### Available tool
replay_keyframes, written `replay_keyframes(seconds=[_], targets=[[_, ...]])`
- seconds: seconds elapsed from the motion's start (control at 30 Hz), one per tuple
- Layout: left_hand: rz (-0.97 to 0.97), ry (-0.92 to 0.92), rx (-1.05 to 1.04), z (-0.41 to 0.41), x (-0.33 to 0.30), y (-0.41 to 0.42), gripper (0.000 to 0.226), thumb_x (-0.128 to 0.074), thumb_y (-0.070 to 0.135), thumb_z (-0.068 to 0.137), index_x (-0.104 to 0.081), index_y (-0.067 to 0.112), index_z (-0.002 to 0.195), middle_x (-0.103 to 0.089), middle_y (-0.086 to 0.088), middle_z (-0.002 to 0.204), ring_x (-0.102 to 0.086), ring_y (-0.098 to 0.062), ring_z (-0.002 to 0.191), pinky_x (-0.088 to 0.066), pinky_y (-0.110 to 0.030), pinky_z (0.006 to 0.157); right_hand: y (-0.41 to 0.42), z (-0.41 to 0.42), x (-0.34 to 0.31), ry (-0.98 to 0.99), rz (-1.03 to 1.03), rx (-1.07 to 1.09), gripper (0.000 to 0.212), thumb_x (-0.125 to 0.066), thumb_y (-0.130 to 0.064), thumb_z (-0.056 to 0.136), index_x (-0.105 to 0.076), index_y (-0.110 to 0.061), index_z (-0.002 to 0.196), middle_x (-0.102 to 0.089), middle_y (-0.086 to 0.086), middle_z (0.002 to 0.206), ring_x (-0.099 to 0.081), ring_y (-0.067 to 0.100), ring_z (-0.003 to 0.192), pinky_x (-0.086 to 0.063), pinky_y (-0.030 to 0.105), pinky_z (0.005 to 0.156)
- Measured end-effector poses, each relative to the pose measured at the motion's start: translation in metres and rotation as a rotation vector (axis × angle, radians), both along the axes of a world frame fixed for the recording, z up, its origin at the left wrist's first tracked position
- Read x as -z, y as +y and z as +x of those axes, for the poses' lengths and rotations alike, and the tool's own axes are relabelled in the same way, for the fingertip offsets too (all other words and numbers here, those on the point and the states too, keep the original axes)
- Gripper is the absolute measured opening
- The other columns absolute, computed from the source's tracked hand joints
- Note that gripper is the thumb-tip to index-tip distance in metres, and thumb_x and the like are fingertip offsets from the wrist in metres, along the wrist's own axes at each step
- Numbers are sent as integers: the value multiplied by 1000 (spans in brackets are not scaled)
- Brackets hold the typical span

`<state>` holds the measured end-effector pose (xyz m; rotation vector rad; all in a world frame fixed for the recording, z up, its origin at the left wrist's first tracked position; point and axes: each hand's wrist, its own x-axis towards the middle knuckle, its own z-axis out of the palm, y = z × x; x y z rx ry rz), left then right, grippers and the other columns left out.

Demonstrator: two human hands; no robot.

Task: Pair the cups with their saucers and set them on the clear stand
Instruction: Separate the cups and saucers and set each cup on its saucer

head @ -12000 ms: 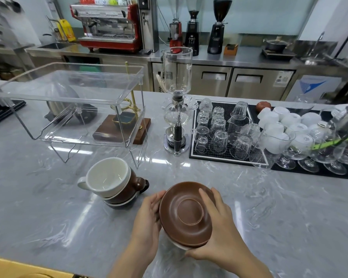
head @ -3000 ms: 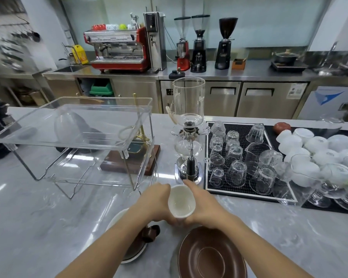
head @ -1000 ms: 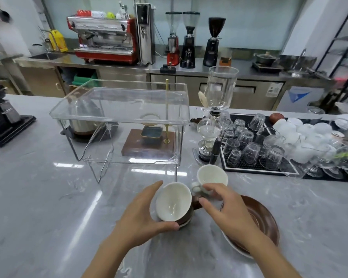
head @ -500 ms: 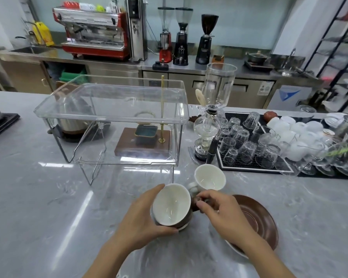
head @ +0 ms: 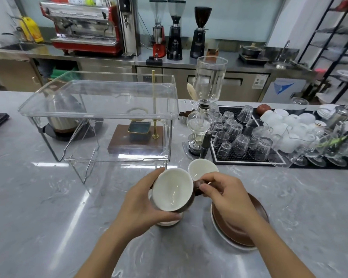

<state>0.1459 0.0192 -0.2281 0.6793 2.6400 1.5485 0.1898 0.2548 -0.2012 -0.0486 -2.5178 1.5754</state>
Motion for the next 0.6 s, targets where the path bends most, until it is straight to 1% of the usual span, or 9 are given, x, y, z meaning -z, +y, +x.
replay_keyframes(seconds=[0.13, 0.23, 0.3, 0.37, 0.4, 0.47, 0.5, 0.53, 0.6], targets=[[-2, -2, 5, 0, -2, 12, 110, -98, 48, 41, -51, 37, 140, -62, 22, 131, -57, -2, 123, -50, -35, 103, 11, 4, 0, 9, 5, 11, 16, -68, -9, 89, -73, -24, 92, -76, -4, 85, -72, 18, 81, -58, 46, 78], [-6, 3, 17, 0, -3, 23, 112, -97, 49, 39, -51, 36, 140, -61, 23, 133, -57, -2, 124, -49, -32, 103, 22, 7, 1, 3, 9, 16, 16, -68, -10, 90, -73, -25, 92, -76, -6, 87, -72, 17, 83, -58, 44, 80], [-3, 12, 27, 1, -3, 31, 109, -97, 47, 40, -51, 41, 138, -60, 26, 132, -56, 2, 123, -48, -24, 102, 31, 10, 1, 2, 11, 22, 17, -67, -9, 90, -73, -25, 92, -76, -8, 86, -72, 14, 83, -58, 42, 81], [-6, 13, 50, 3, -5, 41, 105, -97, 45, 41, -48, 51, 133, -58, 34, 128, -54, 10, 121, -42, -7, 96, 41, 14, 1, -7, 11, 31, 19, -67, -7, 90, -73, -26, 91, -76, -9, 86, -73, 13, 83, -58, 38, 81], [-9, 10, 60, 4, -7, 47, 103, -97, 45, 42, -47, 53, 132, -57, 37, 126, -53, 11, 120, -41, -3, 93, 47, 17, 1, -17, 5, 35, 21, -67, -6, 90, -73, -27, 90, -76, -10, 85, -73, 12, 83, -58, 37, 82], [-16, 0, 74, 7, -8, 60, 102, -97, 46, 43, -49, 49, 133, -58, 36, 128, -54, 9, 120, -43, -8, 95, 58, 22, 0, -32, -12, 49, 28, -67, -3, 89, -72, -30, 86, -77, -11, 84, -73, 9, 83, -57, 33, 81], [-20, -8, 80, 8, -8, 65, 104, -97, 48, 43, -50, 45, 136, -58, 32, 131, -55, 6, 122, -47, -16, 98, 63, 25, 1, -36, -12, 54, 30, -67, -2, 89, -71, -32, 85, -77, -12, 84, -73, 8, 83, -57, 33, 81], [-25, -13, 84, 10, -8, 73, 108, -97, 50, 43, -49, 41, 139, -58, 28, 134, -55, 3, 124, -48, -24, 101, 71, 28, 1, -36, -11, 60, 31, -68, -2, 88, -71, -32, 85, -77, -12, 85, -73, 9, 83, -57, 34, 82], [-29, -26, 89, 14, -7, 83, 113, -97, 53, 43, -47, 39, 143, -55, 25, 140, -53, 3, 126, -49, -29, 104, 80, 33, 4, -40, -10, 74, 25, -68, -4, 88, -72, -29, 87, -77, -9, 85, -73, 11, 85, -58, 39, 84]])
